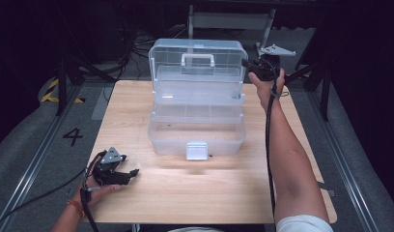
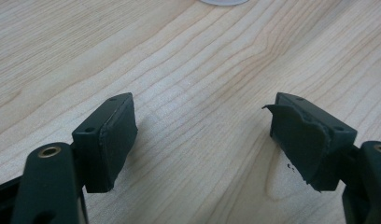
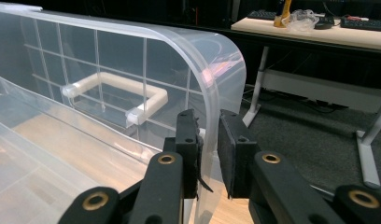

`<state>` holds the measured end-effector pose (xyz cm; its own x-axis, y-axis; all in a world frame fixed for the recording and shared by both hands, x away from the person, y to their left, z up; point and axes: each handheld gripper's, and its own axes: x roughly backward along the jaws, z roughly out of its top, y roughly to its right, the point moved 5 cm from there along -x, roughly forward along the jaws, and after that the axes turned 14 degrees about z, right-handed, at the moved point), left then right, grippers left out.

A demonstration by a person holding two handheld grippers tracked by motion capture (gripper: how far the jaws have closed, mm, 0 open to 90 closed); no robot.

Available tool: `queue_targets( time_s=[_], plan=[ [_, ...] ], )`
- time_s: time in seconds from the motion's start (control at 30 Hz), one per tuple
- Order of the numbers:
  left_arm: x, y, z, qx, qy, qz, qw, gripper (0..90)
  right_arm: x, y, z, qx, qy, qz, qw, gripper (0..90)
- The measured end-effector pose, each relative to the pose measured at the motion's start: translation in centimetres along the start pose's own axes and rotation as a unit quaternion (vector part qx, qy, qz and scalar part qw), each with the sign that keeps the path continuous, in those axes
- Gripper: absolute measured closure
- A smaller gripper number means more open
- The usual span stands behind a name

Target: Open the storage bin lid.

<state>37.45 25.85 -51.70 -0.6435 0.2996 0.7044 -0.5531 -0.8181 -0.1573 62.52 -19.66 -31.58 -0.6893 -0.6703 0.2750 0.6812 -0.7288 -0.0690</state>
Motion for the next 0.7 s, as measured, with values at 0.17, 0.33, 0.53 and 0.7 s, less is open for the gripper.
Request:
queue_targets(
  time_s=[0.17, 0.33, 0.53, 0.7],
  plan=[
    [0.0, 0.0, 0.0, -0.003, 0.001, 0.000, 1.0000, 23.3, -0.1, 0.2, 0.0, 0.001, 0.000, 0.002, 1.0000, 79.5],
    [0.0, 0.0, 0.0, -0.003, 0.000, 0.000, 1.0000, 23.3, -0.3, 0.4, 0.1, -0.004, -0.004, 0.003, 1.0000, 79.5],
    [0.0, 0.0, 0.0, -0.002, 0.001, 0.000, 1.0000, 23.3, -0.7, 0.7, 0.2, -0.009, -0.011, 0.003, 0.9999, 79.5],
    [0.0, 0.0, 0.0, -0.001, 0.001, 0.000, 1.0000, 23.3, -1.1, 1.0, 0.3, -0.011, -0.017, 0.002, 0.9998, 79.4]
  ],
)
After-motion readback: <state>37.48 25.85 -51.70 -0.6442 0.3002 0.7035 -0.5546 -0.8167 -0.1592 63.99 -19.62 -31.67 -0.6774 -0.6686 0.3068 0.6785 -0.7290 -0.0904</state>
